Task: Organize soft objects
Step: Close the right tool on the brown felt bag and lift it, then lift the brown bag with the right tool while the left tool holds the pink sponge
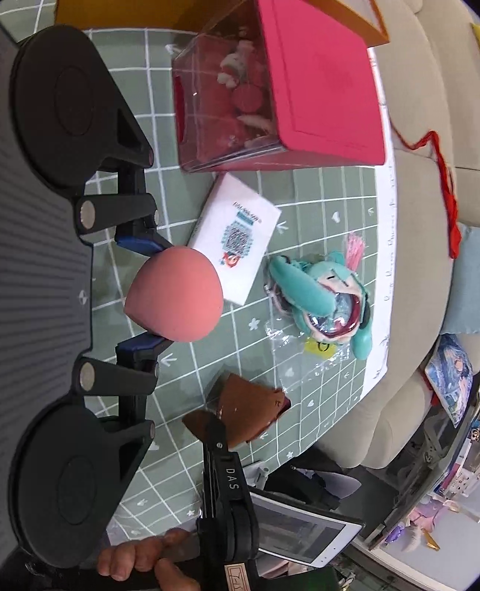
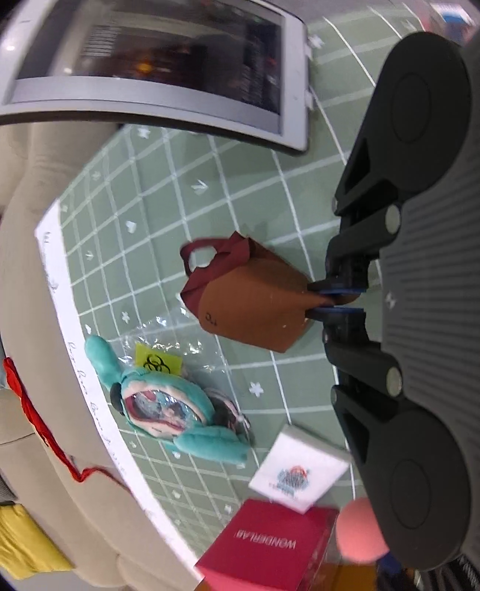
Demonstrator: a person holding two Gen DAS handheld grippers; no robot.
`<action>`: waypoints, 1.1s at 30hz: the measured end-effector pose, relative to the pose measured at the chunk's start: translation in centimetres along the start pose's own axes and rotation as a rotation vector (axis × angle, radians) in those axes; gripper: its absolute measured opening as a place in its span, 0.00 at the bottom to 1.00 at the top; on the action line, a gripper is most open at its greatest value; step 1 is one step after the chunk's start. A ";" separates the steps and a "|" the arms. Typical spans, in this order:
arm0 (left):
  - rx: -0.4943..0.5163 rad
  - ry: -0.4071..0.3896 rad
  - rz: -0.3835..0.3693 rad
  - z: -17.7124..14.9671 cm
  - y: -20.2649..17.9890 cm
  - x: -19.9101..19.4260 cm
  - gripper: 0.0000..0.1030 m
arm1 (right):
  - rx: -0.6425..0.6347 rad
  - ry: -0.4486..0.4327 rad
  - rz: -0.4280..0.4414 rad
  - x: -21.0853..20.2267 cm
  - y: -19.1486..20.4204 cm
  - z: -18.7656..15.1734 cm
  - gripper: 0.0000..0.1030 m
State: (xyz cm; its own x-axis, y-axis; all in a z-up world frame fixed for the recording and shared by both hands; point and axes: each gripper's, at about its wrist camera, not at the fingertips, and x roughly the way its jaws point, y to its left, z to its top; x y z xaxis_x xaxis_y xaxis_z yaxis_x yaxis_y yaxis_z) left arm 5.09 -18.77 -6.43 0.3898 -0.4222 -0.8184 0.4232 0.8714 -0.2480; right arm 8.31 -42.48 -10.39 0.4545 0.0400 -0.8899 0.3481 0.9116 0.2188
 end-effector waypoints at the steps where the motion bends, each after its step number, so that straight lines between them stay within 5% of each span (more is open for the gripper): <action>1: -0.004 0.001 -0.003 0.0 0.0 0.0 0.48 | 0.019 0.005 0.018 0.0 -0.3 0.0 0.04; 9: 0.014 -0.004 -0.002 0.1 -0.3 -0.4 0.48 | 0.011 -0.045 0.026 -1.5 0.2 -0.2 0.04; 25: 0.073 0.143 0.113 -1.6 0.0 -1.5 0.48 | -0.080 -0.047 0.129 -3.7 4.6 -2.4 0.04; 33: -0.010 0.180 0.068 -2.3 2.3 -3.9 0.48 | -0.125 -0.024 0.134 -4.5 6.9 -5.3 0.04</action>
State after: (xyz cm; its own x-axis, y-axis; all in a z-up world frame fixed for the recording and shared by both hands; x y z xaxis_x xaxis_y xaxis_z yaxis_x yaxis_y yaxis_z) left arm 2.65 -14.58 -4.99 0.2639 -0.3114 -0.9129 0.3928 0.8991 -0.1932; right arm 4.30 -34.17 -7.00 0.5098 0.1561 -0.8460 0.1790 0.9426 0.2818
